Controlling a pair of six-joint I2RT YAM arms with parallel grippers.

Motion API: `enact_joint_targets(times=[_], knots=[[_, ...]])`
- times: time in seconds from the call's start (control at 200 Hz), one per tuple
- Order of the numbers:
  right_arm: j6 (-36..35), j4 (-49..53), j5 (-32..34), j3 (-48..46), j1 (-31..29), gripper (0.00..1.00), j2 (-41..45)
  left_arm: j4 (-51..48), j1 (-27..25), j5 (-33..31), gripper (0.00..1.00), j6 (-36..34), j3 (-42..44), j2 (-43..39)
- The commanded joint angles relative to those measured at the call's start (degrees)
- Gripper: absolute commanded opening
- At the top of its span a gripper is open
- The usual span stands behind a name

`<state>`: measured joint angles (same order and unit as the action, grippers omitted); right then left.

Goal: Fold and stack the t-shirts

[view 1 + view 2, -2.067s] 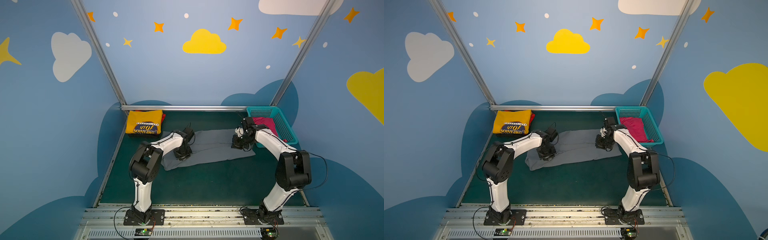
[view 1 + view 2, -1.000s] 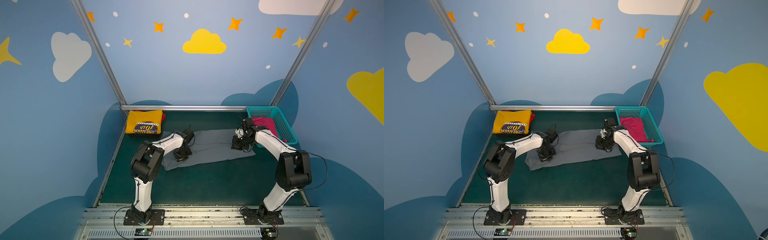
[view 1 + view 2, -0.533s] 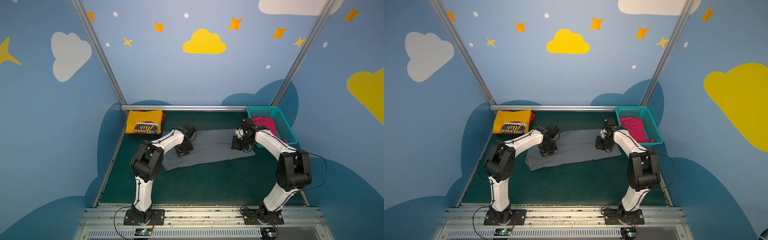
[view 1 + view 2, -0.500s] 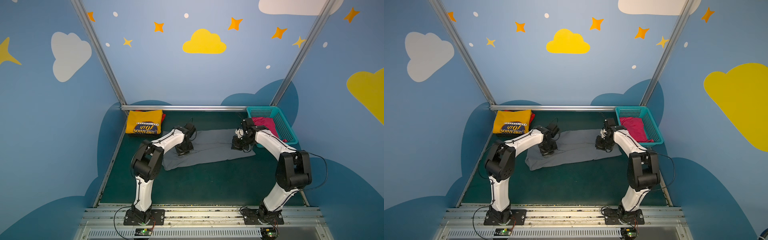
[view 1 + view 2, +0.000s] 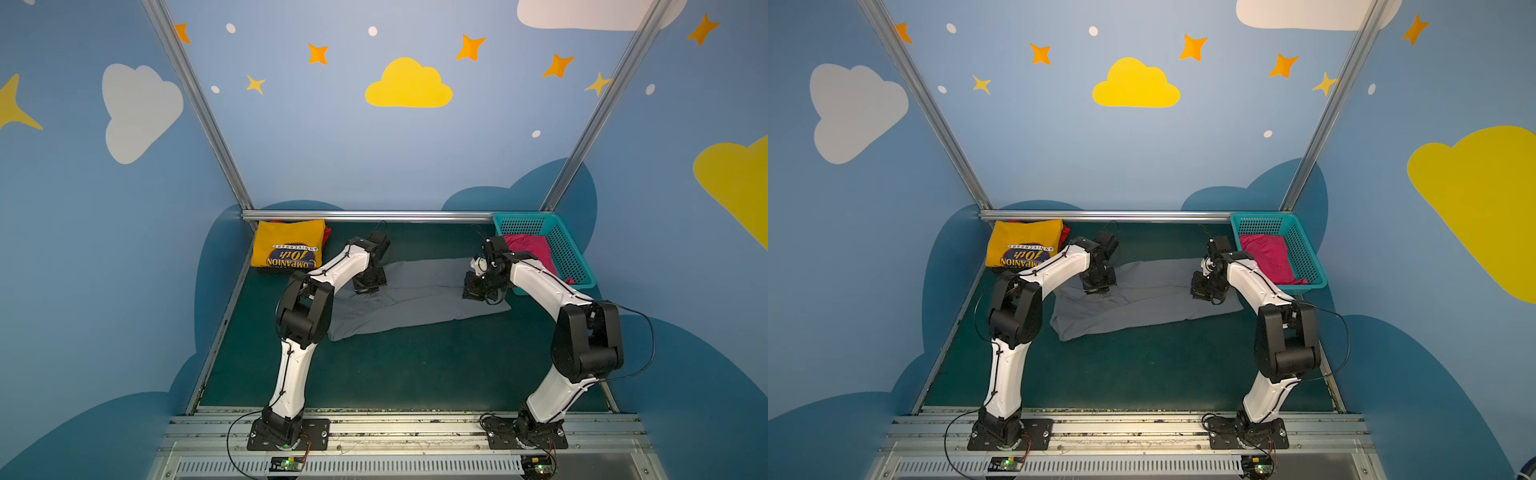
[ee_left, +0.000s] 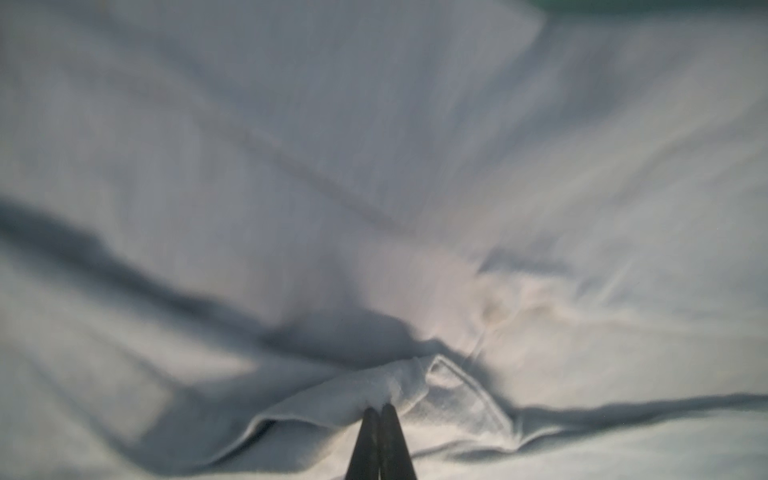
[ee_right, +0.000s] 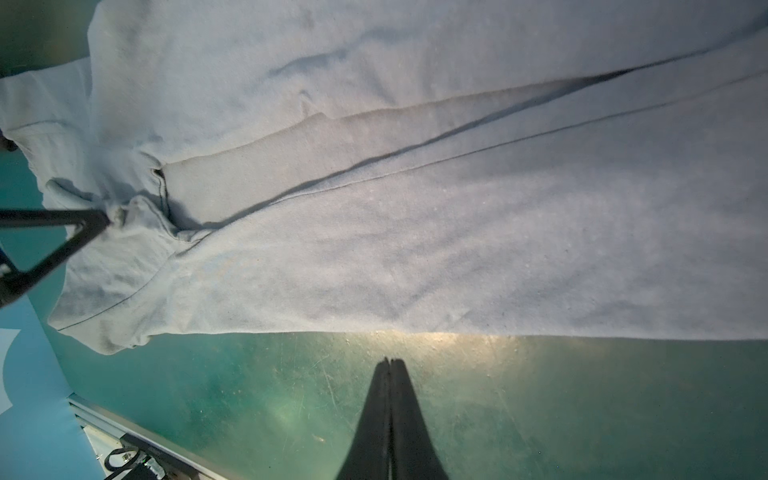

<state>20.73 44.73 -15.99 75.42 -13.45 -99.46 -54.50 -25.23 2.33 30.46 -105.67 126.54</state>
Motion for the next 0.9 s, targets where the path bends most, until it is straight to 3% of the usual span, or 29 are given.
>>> enact_joint_targets(times=[0.0, 0.441, 0.691, 0.806, 0.856, 0.896], knots=[[0.13, 1.02, -0.12, 1.22, -0.16, 0.06, -0.15, -2.18, 0.09, 1.23, 0.05, -6.18, -3.78, 2.04], [0.13, 1.94, -0.01, 2.19, -0.23, 0.05, -1.31, -1.93, 0.46, 3.46, 0.05, -15.32, -9.1, 6.59], [0.07, 2.47, 0.3, 2.54, -0.31, 0.06, -1.6, -1.58, 1.15, 3.34, 0.06, -15.62, -11.64, 8.74], [-0.15, 3.08, 0.52, 3.42, -0.3, 0.08, -2.08, 0.26, 1.34, 4.0, 0.29, -14.08, -11.86, 8.06], [-0.29, 3.74, 0.37, 4.59, -0.3, 0.1, -2.75, 1.33, 1.46, 4.43, 0.45, -13.19, -12.5, 7.66], [-0.57, 4.38, 0.18, 5.61, -0.28, 0.1, -3.29, 2.16, 1.42, 4.32, 0.49, -12.41, -13.18, 7.28]])
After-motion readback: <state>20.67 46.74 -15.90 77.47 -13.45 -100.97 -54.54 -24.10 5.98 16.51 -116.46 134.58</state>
